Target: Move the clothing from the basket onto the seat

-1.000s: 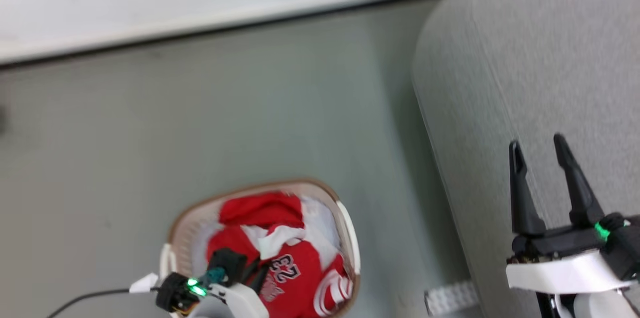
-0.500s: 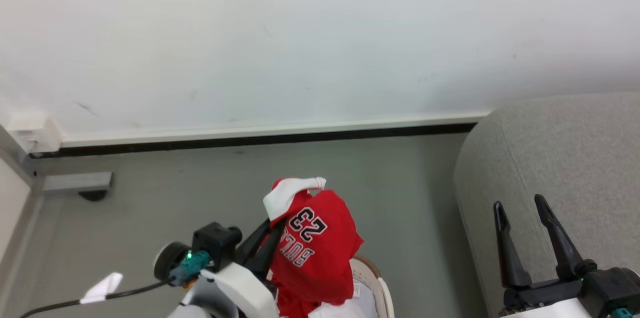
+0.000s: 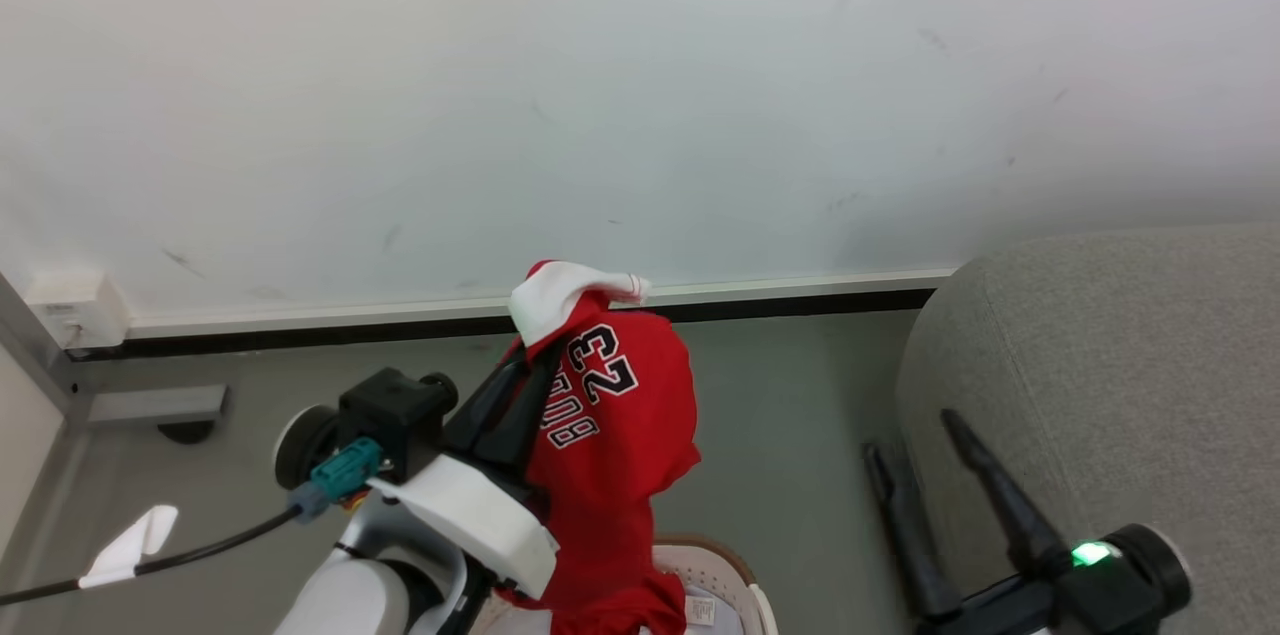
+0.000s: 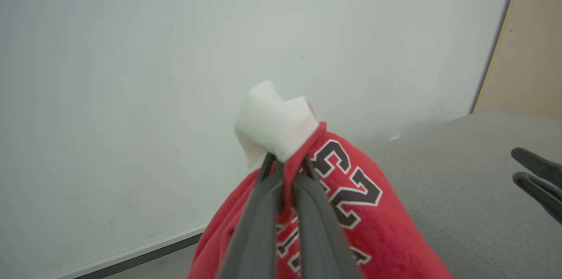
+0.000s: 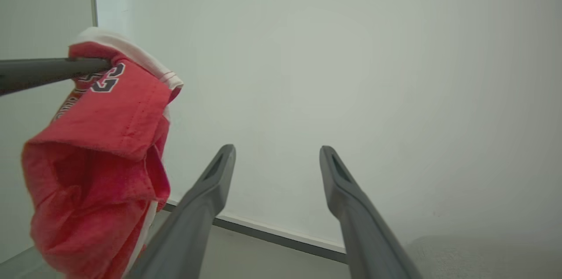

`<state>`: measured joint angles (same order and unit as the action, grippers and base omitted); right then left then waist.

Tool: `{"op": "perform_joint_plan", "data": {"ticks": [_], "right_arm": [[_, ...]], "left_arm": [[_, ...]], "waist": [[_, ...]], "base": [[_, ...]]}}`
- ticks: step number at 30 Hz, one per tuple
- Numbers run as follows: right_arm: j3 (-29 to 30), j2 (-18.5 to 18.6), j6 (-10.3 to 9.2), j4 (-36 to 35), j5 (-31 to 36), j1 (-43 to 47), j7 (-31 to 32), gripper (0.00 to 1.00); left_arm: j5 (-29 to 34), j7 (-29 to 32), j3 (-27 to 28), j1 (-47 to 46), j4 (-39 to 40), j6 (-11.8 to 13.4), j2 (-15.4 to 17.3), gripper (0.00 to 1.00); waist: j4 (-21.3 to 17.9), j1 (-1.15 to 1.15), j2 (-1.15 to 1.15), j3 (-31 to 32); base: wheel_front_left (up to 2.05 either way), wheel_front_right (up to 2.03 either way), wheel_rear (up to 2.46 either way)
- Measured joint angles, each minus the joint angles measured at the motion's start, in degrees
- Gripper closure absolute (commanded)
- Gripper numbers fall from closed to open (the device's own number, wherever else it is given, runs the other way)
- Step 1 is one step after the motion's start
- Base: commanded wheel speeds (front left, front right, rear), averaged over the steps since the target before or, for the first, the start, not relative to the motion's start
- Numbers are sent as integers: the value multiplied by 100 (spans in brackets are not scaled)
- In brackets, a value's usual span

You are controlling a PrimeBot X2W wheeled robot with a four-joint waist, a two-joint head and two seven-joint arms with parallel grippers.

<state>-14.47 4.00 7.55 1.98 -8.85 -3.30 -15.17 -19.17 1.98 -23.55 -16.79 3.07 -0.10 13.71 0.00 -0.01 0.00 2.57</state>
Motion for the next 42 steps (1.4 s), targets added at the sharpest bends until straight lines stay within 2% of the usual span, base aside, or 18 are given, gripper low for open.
{"op": "perform_joint_plan", "data": {"ticks": [7,12,16,26,27,28,29,36,37,38,39,40,41,42], "right_arm": [[-1193,441,0,26,-247,-66,0,0],[-1900,494,1,202,-536,-364,0,0],[-2193,422,0,459,-580,-632,0,0],[-2543,-74,1,1602,-374,-1544,0,0],[-2538,-94,0,1757,-328,-1624,-1,9],[-2529,-99,0,1929,-321,-1689,0,58],[-2509,-100,0,2050,-326,-1735,2,100],[-2473,-113,0,2050,-734,-1897,0,100],[-2446,-114,1,2038,-749,-1897,0,100],[-2415,-114,0,2014,-772,-1897,0,100],[-2380,-113,0,1987,-811,-1895,0,100],[-2348,-113,0,1950,-839,-1891,0,100],[-2329,-114,0,1920,-842,-1888,0,100],[-2285,-116,0,1901,-842,-1878,0,100]], "left_arm": [[2,52,-142,-60,101,25,-93,100],[26,67,-304,-203,100,15,-215,100],[58,80,-446,-312,65,-14,-307,100],[93,155,-786,-482,-71,-113,-500,100],[92,157,-804,-489,-81,-113,-508,100],[92,157,-822,-493,-87,-114,-519,100],[92,158,-838,-493,-101,-124,-521,100],[92,147,-867,-492,-223,-116,-509,100],[91,143,-870,-491,-238,-112,-502,90],[91,123,-872,-490,-252,-112,-497,90],[91,94,-872,-488,-266,-111,-488,57],[90,88,-869,-482,-283,-103,-485,11],[90,73,-865,-467,-302,-101,-475,0],[90,54,-862,-446,-316,-88,-457,0]], "waist": [[-76,0,0,-1],[-113,1,0,-16],[-113,1,0,-18],[-45,2,0,0],[-39,2,0,7],[-31,2,0,15],[-22,2,0,24],[52,2,0,43],[52,2,0,40],[52,2,0,35],[49,2,0,30],[43,2,0,26],[34,2,0,24],[22,2,0,20]], "base": [[0,0,0],[0,0,0],[0,0,0],[0,0,0],[0,0,0],[0,0,0],[0,0,0],[0,0,0],[0,0,0],[0,0,0],[0,0,0],[0,0,0],[0,0,0],[0,0,0]]}}
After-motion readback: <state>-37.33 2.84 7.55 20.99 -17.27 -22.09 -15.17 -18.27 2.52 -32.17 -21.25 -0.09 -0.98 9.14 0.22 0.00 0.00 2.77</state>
